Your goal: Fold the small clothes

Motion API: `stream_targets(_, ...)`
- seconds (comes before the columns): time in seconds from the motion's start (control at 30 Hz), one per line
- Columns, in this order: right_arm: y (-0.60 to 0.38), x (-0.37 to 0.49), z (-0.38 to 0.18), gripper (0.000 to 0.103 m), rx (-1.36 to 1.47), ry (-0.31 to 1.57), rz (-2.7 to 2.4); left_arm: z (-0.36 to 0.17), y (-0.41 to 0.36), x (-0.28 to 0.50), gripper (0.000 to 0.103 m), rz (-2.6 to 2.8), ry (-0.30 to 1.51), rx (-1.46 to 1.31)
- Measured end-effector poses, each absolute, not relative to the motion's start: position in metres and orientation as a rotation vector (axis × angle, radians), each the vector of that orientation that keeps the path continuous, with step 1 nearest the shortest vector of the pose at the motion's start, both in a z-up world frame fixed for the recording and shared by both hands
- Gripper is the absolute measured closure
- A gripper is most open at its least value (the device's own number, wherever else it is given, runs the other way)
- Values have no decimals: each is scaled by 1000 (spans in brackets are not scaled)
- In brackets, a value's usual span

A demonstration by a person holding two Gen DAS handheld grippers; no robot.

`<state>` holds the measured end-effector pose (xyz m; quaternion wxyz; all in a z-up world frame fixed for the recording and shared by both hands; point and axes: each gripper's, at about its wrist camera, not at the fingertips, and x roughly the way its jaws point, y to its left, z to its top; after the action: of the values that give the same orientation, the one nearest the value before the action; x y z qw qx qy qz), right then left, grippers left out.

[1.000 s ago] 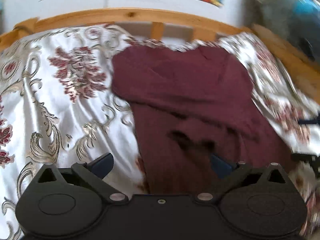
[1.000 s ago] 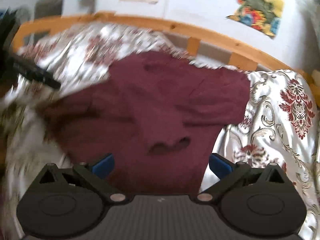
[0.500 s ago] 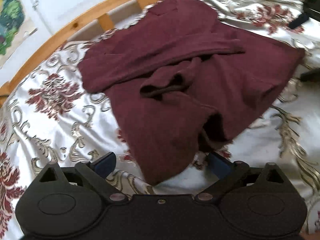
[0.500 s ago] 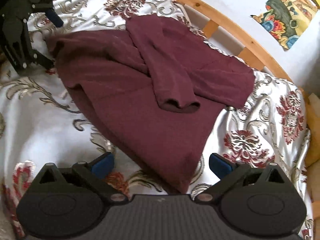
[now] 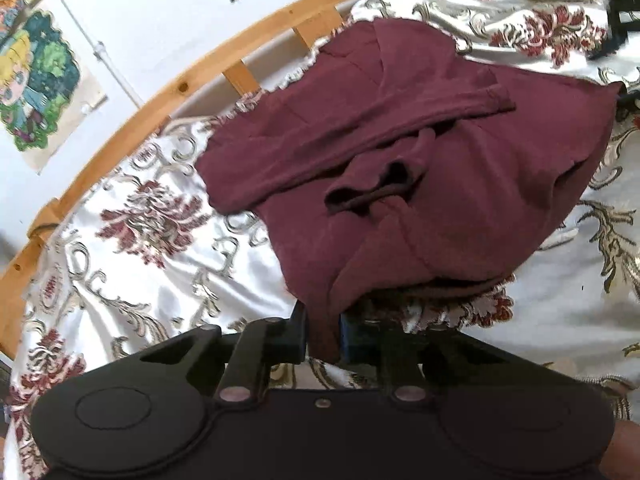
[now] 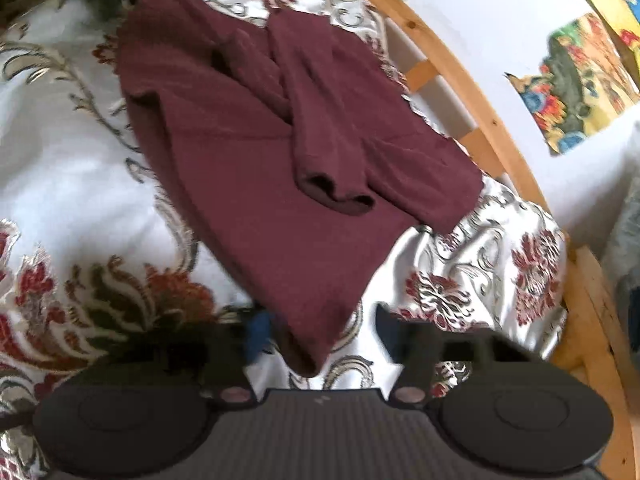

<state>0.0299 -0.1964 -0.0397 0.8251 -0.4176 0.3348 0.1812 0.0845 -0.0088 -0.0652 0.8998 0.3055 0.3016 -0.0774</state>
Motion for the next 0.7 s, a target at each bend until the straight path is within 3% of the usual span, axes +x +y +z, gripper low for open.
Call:
stream_targets(0.03, -196, 31, -40, 90, -886, 714, 389, -62, -7, 84, 89, -156, 619, 622)
stream_targets(0.33, -215, 27, 22, 93, -699, 650, 337, -9, 25, 62, 91, -120, 572, 434)
stream_targets(0.7, -226, -64, 115, 93, -588, 581, 348, 45, 78, -20, 91, -217, 626, 148)
